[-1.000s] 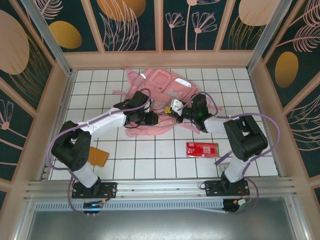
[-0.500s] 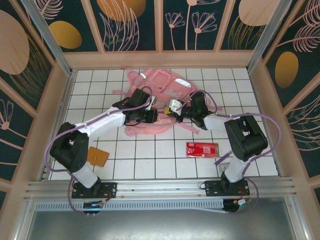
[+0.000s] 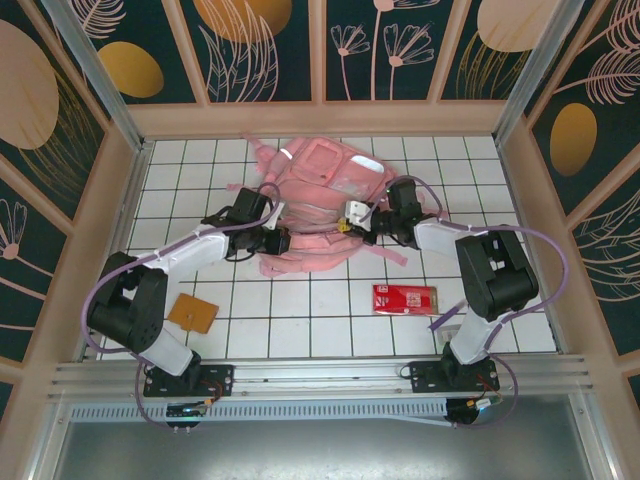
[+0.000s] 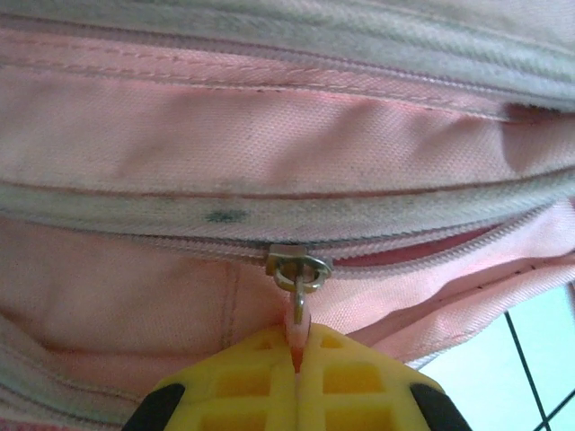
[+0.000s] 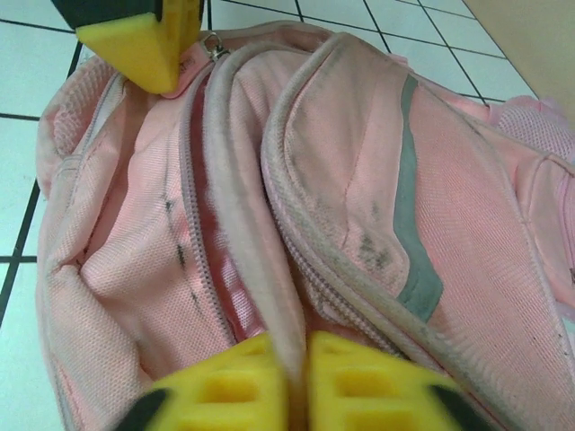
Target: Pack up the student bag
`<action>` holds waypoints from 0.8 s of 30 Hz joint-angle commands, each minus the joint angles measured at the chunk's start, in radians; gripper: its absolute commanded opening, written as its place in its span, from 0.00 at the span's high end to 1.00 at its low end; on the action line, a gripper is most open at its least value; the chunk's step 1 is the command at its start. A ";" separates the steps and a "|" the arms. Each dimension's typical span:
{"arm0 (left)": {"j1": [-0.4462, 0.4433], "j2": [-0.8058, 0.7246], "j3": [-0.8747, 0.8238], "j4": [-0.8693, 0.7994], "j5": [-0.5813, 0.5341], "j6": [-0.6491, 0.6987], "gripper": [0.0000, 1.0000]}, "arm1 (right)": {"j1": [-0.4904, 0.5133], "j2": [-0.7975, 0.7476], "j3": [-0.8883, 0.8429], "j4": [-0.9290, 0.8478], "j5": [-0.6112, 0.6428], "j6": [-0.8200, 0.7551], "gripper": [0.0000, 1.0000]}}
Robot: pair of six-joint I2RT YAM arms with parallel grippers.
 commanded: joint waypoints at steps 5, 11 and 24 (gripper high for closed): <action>-0.086 -0.059 0.013 0.045 0.083 0.027 1.00 | 0.010 -0.208 -0.090 0.144 -0.071 0.176 0.46; -0.132 -0.059 0.072 0.125 0.161 -0.056 1.00 | 0.132 -0.225 -0.086 0.129 0.015 0.160 0.43; -0.082 -0.037 0.069 0.117 0.104 -0.082 1.00 | 0.152 -0.119 0.005 -0.198 0.275 0.012 0.93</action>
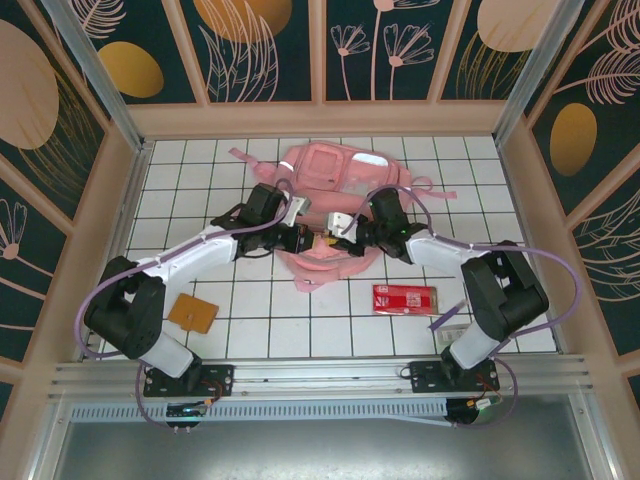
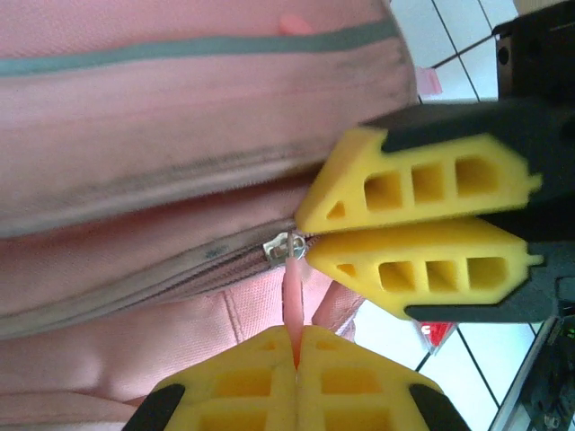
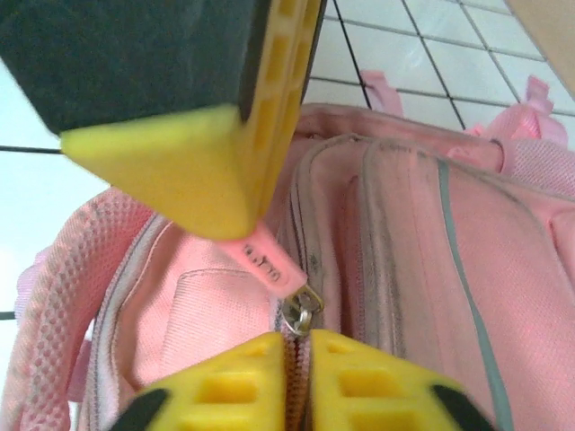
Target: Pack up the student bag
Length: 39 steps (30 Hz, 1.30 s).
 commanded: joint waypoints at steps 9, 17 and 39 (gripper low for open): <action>0.178 -0.017 -0.077 -0.049 -0.231 0.161 1.00 | -0.082 -0.059 0.071 -0.249 -0.017 -0.164 1.00; 0.194 0.026 -0.057 -0.034 -0.076 0.216 1.00 | -0.126 -0.085 0.063 -0.265 -0.048 -0.214 1.00; 0.003 -0.016 -0.144 0.160 -0.032 0.726 0.57 | -0.019 -0.001 0.102 -0.267 0.140 -0.266 0.43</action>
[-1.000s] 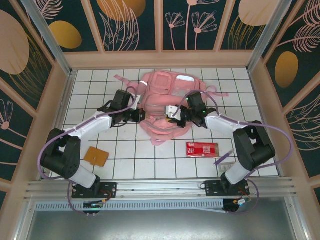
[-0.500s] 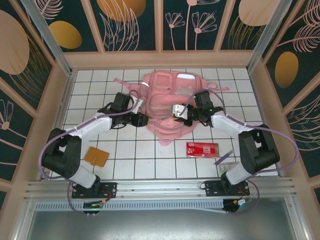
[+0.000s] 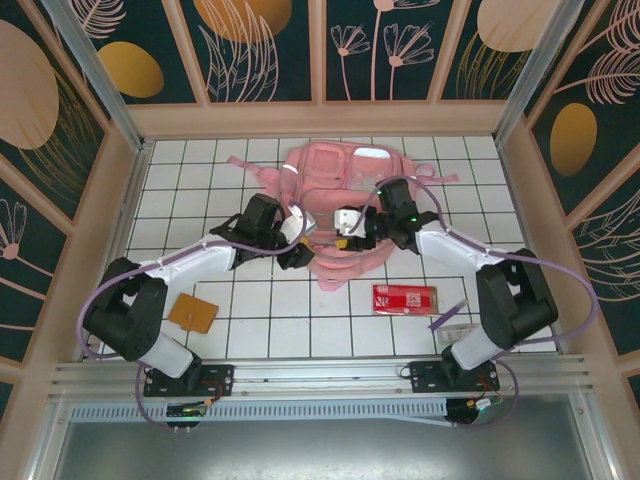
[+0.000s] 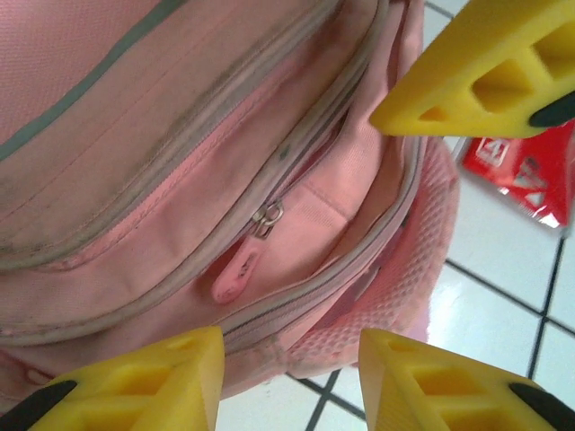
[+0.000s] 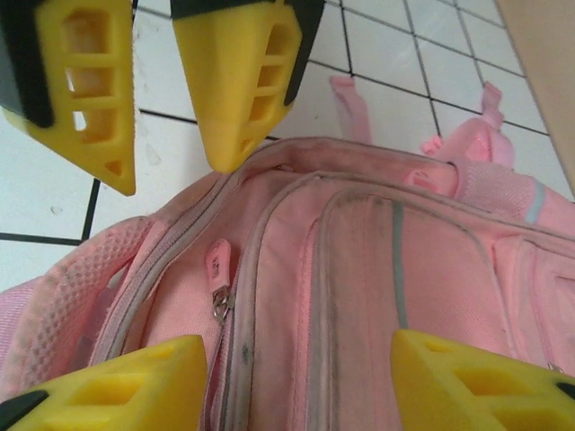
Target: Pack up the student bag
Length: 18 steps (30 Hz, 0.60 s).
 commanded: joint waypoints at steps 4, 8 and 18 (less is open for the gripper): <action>0.006 -0.028 -0.063 0.128 -0.034 0.157 0.57 | 0.019 0.086 0.001 -0.011 0.204 -0.025 0.41; 0.006 -0.035 -0.094 0.166 -0.022 0.174 0.56 | 0.030 0.111 0.009 0.024 0.271 -0.009 0.59; 0.006 -0.017 -0.022 0.134 0.027 0.174 0.56 | 0.000 -0.029 -0.058 0.234 0.179 0.085 1.00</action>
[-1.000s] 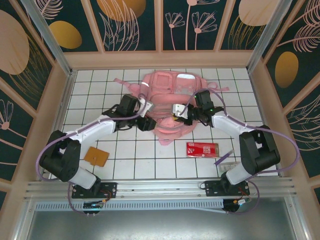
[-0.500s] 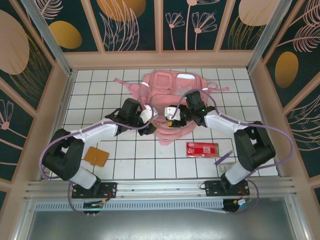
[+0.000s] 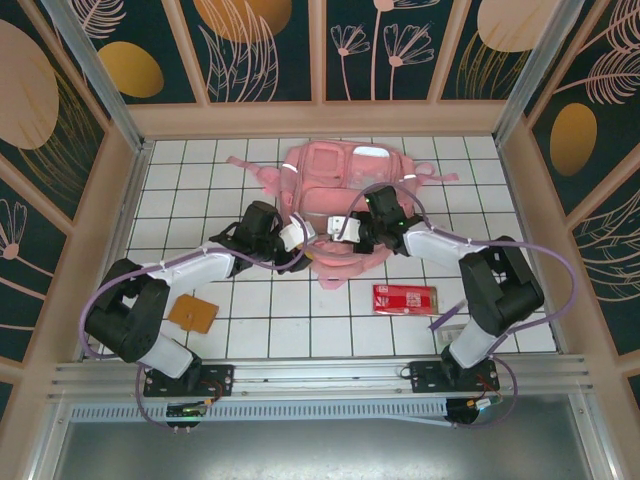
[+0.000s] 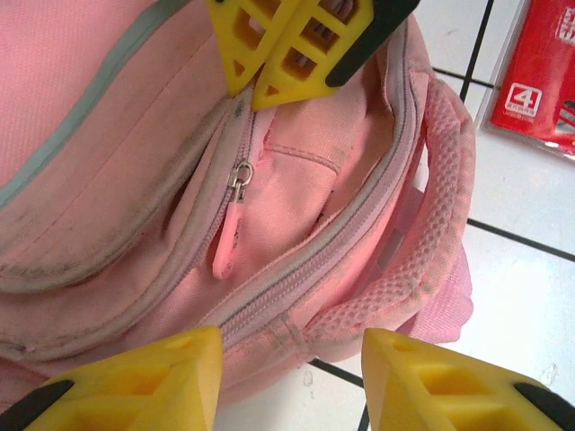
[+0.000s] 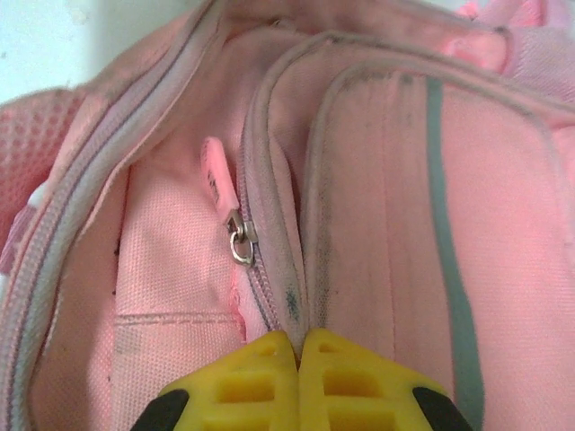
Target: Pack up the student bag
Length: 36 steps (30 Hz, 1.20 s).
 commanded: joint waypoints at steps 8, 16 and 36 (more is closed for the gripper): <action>0.005 0.069 0.134 0.084 0.075 -0.012 0.76 | -0.080 -0.143 -0.044 0.278 -0.243 0.196 1.00; 0.006 0.135 0.141 0.152 0.088 -0.026 0.72 | -0.069 -0.151 -0.066 0.274 -0.283 0.185 1.00; 0.006 0.104 -0.007 0.452 0.134 -0.027 0.74 | 0.016 -0.281 -0.175 0.256 -0.185 0.030 1.00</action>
